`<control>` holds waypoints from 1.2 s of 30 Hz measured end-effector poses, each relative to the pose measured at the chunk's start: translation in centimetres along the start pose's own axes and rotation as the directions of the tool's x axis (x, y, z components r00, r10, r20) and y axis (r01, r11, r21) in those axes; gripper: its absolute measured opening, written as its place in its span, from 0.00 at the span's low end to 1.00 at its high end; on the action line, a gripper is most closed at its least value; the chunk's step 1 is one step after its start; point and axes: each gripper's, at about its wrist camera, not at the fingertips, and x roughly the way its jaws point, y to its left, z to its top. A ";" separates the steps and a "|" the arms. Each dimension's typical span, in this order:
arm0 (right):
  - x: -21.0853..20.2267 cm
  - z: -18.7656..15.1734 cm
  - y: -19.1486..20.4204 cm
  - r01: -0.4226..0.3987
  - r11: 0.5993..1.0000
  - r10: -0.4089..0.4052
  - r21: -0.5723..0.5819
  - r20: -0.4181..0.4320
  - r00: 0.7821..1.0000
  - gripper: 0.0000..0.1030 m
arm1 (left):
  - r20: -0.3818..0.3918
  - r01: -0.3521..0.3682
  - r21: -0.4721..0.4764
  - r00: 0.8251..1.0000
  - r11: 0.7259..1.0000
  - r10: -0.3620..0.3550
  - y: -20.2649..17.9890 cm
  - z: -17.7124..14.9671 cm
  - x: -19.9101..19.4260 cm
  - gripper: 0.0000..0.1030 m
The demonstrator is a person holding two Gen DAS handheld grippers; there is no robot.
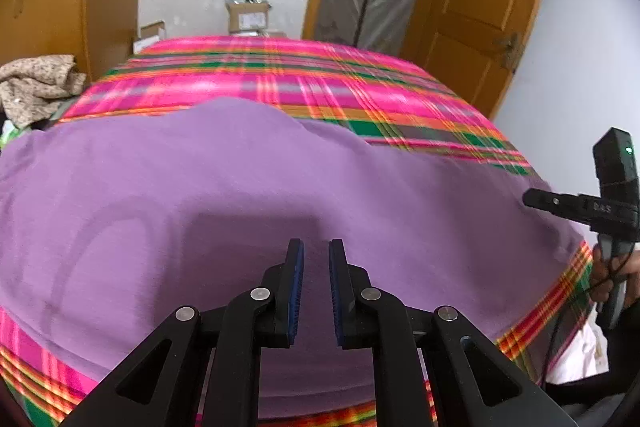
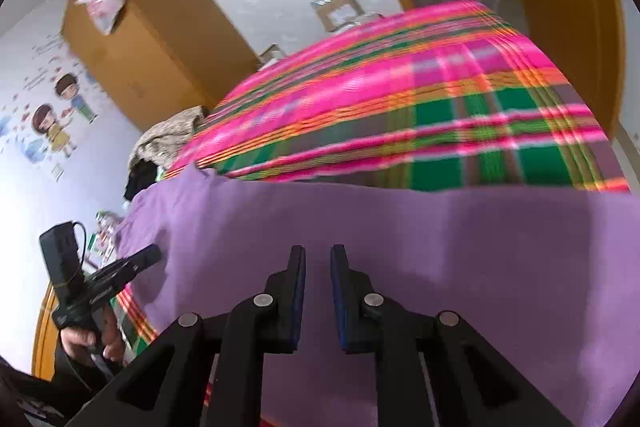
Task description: Fold clothes
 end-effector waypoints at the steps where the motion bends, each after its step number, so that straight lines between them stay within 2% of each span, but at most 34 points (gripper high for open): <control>1: 0.2 0.1 0.3 -0.007 1.000 0.007 -0.013 -0.003 1.000 0.14 | 0.004 -0.010 -0.008 1.000 1.000 0.010 0.3 0.1 -0.1 0.13; 4: 1.1 0.3 1.1 -0.021 0.999 0.020 -0.037 -0.035 0.999 0.14 | -0.016 -0.050 -0.041 0.999 0.998 0.049 1.7 0.1 0.4 0.13; 7: 2.4 0.2 1.5 -0.009 0.999 0.004 -0.052 -0.089 0.996 0.14 | -0.017 -0.046 -0.051 0.999 0.998 0.045 2.2 0.0 0.4 0.13; 13: 3.0 0.6 3.4 -0.012 0.993 0.002 -0.115 -0.092 0.996 0.14 | 0.005 -0.068 -0.060 0.998 0.996 0.068 2.9 0.1 -0.2 0.13; 18: 4.5 0.7 5.8 -0.046 0.980 0.025 -0.194 -0.111 0.994 0.14 | 0.022 -0.131 -0.109 0.991 0.985 0.134 4.8 0.0 -1.2 0.13; 21: 5.4 0.5 6.3 -0.060 0.977 0.031 -0.205 -0.139 0.990 0.14 | 0.004 -0.170 -0.149 0.985 0.974 0.172 6.3 -0.3 -1.2 0.13; 24: 6.0 0.5 6.8 -0.068 0.974 0.034 -0.217 -0.154 0.987 0.14 | 0.010 -0.159 -0.183 0.987 0.970 0.163 7.8 -0.8 -1.9 0.13; 26: 6.3 0.6 7.5 -0.077 0.970 0.041 -0.231 -0.159 0.986 0.14 | 0.025 -0.174 -0.193 0.983 0.966 0.182 8.6 -1.2 -2.8 0.13; 29: 6.8 0.7 8.6 -0.107 0.962 0.065 -0.252 -0.169 0.983 0.14 | 0.060 -0.211 -0.237 0.971 0.948 0.231 10.7 -1.4 -4.5 0.13; 32: 7.8 0.7 9.2 -0.127 0.958 0.078 -0.257 -0.189 0.979 0.14 | 0.063 -0.267 -0.295 0.953 0.917 0.298 13.4 -1.7 -5.8 0.13; 36: 8.8 0.6 9.6 -0.140 0.958 0.087 -0.251 -0.209 0.974 0.14 | 0.051 -0.310 -0.345 0.936 0.886 0.348 16.3 -1.9 -6.1 0.13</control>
